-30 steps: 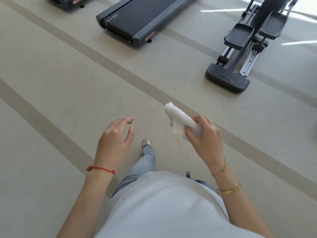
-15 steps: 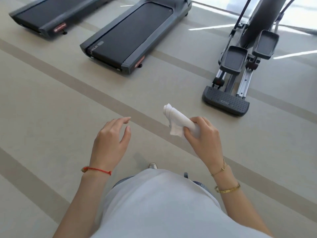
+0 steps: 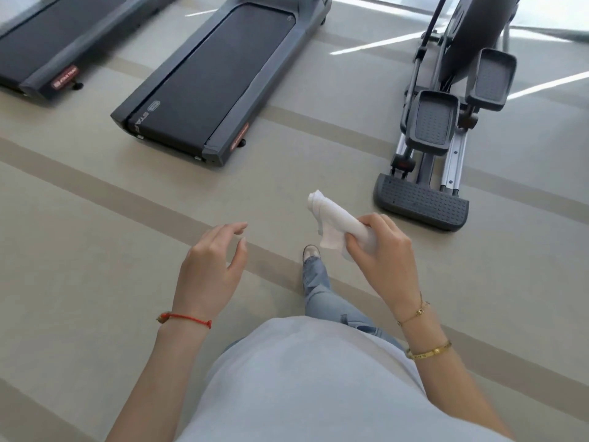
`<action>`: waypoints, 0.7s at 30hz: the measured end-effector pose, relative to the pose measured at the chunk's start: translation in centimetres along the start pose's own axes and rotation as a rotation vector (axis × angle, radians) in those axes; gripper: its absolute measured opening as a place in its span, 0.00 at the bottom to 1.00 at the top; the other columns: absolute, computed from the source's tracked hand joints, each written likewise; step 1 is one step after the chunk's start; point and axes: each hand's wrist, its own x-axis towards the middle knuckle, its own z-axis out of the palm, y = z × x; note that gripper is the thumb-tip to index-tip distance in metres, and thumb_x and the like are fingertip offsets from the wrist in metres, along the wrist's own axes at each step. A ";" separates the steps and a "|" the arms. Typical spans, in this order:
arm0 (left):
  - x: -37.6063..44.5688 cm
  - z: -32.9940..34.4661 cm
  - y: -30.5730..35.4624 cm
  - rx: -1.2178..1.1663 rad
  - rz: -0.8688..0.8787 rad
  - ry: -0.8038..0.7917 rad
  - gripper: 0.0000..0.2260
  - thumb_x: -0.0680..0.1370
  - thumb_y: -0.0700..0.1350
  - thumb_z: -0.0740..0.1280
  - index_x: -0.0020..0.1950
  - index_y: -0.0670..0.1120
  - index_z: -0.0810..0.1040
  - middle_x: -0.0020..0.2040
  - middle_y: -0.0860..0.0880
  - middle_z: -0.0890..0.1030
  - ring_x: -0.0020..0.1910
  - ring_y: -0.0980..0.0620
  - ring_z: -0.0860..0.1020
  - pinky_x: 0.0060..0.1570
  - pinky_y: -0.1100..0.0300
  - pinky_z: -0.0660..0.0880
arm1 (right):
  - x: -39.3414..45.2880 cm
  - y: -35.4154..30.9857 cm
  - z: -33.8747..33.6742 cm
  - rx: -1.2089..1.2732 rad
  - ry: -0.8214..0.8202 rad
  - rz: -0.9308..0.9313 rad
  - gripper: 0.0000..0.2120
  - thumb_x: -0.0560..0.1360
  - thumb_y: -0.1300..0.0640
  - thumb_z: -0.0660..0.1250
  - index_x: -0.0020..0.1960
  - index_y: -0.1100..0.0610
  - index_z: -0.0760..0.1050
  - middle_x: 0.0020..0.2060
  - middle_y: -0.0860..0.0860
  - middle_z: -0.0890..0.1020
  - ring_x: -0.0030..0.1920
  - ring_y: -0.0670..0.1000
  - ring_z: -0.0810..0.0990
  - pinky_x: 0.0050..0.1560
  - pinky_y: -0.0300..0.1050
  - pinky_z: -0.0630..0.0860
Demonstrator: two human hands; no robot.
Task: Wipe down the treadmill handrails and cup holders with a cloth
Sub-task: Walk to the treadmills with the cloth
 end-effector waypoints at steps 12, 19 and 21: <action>27.1 3.0 2.8 -0.014 0.008 0.059 0.12 0.80 0.42 0.64 0.62 0.44 0.79 0.56 0.48 0.82 0.55 0.48 0.80 0.57 0.53 0.75 | 27.5 4.3 1.7 -0.006 0.001 -0.056 0.07 0.73 0.58 0.72 0.49 0.59 0.77 0.42 0.50 0.79 0.39 0.51 0.76 0.38 0.45 0.74; 38.8 5.1 2.5 -0.022 0.012 0.027 0.12 0.81 0.43 0.63 0.63 0.46 0.78 0.58 0.49 0.82 0.57 0.50 0.79 0.57 0.55 0.75 | 38.6 6.2 4.0 -0.009 -0.031 -0.040 0.06 0.73 0.58 0.72 0.48 0.59 0.77 0.41 0.51 0.79 0.40 0.51 0.76 0.39 0.48 0.75; 42.5 5.9 2.0 -0.024 0.018 0.010 0.12 0.81 0.44 0.63 0.63 0.46 0.78 0.58 0.49 0.82 0.57 0.50 0.79 0.57 0.57 0.75 | 41.7 6.9 5.1 -0.014 -0.030 -0.028 0.06 0.73 0.58 0.71 0.48 0.59 0.77 0.42 0.50 0.79 0.40 0.51 0.76 0.40 0.48 0.75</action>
